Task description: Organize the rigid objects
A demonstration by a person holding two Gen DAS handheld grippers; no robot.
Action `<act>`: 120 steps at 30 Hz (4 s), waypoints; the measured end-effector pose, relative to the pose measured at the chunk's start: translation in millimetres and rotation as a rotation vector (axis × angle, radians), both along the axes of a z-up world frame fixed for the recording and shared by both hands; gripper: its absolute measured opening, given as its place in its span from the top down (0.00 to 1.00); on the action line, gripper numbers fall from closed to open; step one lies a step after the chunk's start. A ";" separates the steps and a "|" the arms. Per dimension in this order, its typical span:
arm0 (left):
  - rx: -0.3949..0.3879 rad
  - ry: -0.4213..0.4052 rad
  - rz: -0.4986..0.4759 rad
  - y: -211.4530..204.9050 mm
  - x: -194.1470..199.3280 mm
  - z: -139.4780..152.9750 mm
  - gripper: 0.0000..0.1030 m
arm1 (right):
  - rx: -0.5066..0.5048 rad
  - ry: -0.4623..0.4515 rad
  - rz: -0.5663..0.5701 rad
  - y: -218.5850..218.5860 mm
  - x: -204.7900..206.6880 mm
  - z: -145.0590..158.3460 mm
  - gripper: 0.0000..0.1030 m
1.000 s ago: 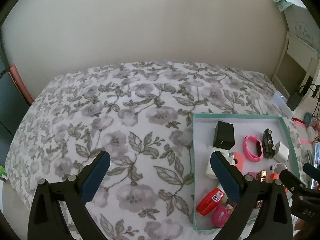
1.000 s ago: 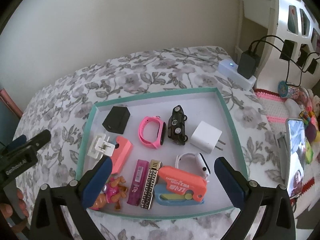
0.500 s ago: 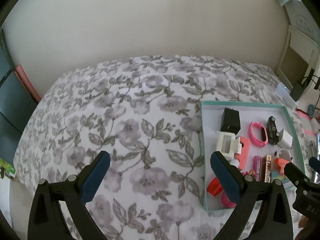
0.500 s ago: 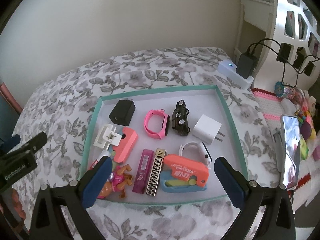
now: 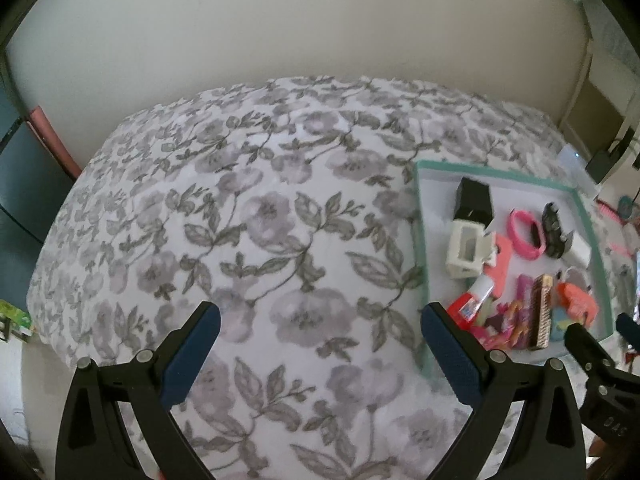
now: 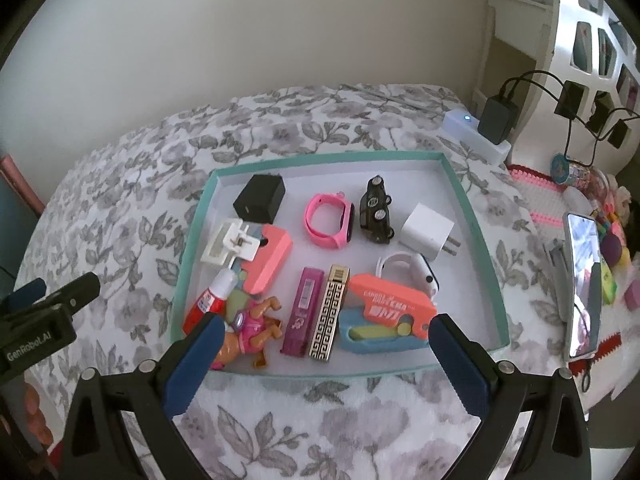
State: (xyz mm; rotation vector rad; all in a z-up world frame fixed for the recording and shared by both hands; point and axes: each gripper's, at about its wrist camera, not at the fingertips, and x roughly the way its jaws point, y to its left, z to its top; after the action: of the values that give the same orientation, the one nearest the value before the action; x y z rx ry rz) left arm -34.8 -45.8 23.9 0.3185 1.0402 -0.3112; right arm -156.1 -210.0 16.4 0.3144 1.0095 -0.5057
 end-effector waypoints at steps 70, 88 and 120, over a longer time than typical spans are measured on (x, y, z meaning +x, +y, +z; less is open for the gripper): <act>0.066 0.052 -0.033 3.6 -0.1 -12.5 0.03 | 0.017 0.022 -0.016 2.8 -4.2 -10.8 0.00; 0.083 0.043 -0.032 3.5 -0.2 -12.8 0.03 | 0.017 0.027 -0.012 2.3 -4.4 -11.4 0.00; 0.085 0.026 -0.062 1.1 -5.6 -11.9 0.03 | 0.014 0.035 -0.010 4.7 -3.2 -13.5 0.00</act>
State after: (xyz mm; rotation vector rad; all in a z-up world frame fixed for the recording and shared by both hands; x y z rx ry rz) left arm -40.4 -44.7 12.0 0.4246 1.0720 -0.3282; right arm -159.3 -205.3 2.9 0.3237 1.0466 -0.5152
